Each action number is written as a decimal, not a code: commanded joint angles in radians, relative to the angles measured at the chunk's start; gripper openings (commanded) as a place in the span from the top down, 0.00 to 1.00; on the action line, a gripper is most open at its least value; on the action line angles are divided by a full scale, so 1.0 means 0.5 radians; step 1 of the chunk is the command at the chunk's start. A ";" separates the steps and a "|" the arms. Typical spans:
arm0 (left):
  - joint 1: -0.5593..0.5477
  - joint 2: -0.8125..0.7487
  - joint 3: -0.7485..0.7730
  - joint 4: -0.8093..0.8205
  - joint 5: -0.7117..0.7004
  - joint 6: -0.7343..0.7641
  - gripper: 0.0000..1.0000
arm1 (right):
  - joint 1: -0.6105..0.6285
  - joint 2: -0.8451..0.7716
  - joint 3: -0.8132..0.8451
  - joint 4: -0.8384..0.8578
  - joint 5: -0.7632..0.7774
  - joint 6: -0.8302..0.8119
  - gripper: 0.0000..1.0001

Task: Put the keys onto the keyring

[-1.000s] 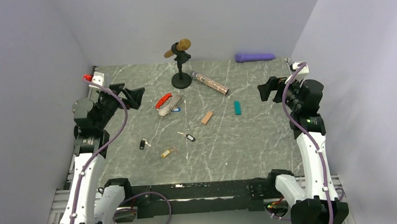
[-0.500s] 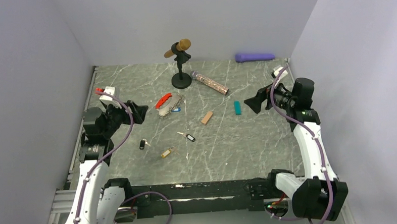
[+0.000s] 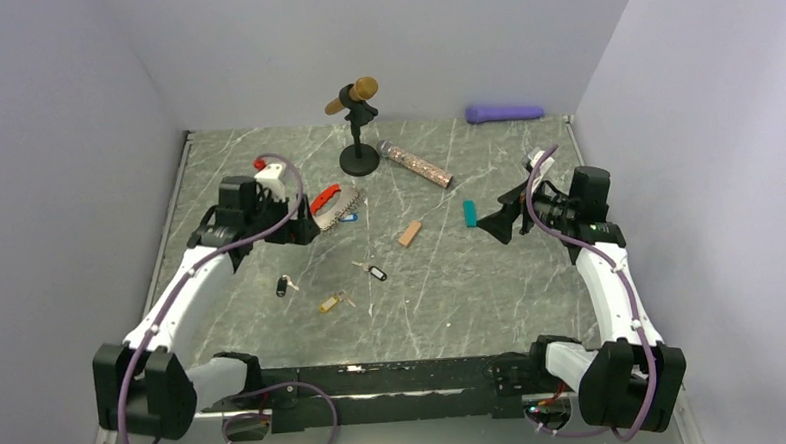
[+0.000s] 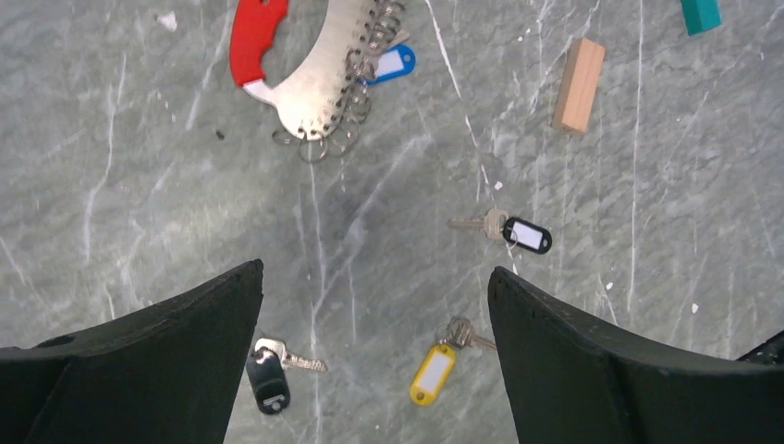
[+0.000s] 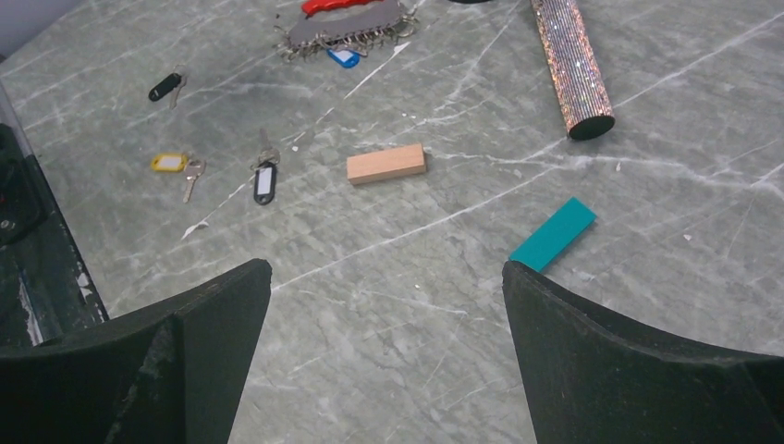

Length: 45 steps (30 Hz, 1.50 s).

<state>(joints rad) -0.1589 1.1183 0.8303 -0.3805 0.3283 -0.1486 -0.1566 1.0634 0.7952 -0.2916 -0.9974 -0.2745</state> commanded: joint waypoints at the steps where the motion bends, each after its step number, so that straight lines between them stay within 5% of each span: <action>1: -0.144 0.244 0.312 -0.171 -0.200 0.125 0.06 | -0.005 0.068 0.062 -0.031 -0.041 -0.095 0.00; 7: -0.271 0.612 0.601 -0.230 -0.256 0.122 0.15 | -0.006 0.122 0.091 -0.097 -0.030 -0.121 0.00; 15: -0.419 1.103 0.956 -0.155 -0.449 -0.276 0.20 | 0.015 0.199 0.155 -0.187 0.012 -0.166 0.00; 22: -0.535 1.476 1.263 -0.149 -0.567 -0.467 0.43 | 0.015 0.191 0.161 -0.210 0.031 -0.180 0.00; 32: -0.541 1.387 1.127 -0.074 -0.446 -0.317 0.58 | 0.023 0.203 0.180 -0.273 0.005 -0.260 0.00; 38: -0.538 0.799 0.612 0.058 -0.323 -0.122 0.53 | 0.191 0.226 0.187 -0.690 -0.297 -0.951 0.00; 45: -0.371 0.136 0.319 0.000 -0.278 0.026 0.29 | 0.836 0.438 0.200 -1.448 -0.324 -2.592 0.00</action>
<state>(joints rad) -0.4057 1.3354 1.0370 -0.4057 0.1612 -0.1982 0.1085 1.2266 0.8581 -0.7712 -1.1107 -1.0176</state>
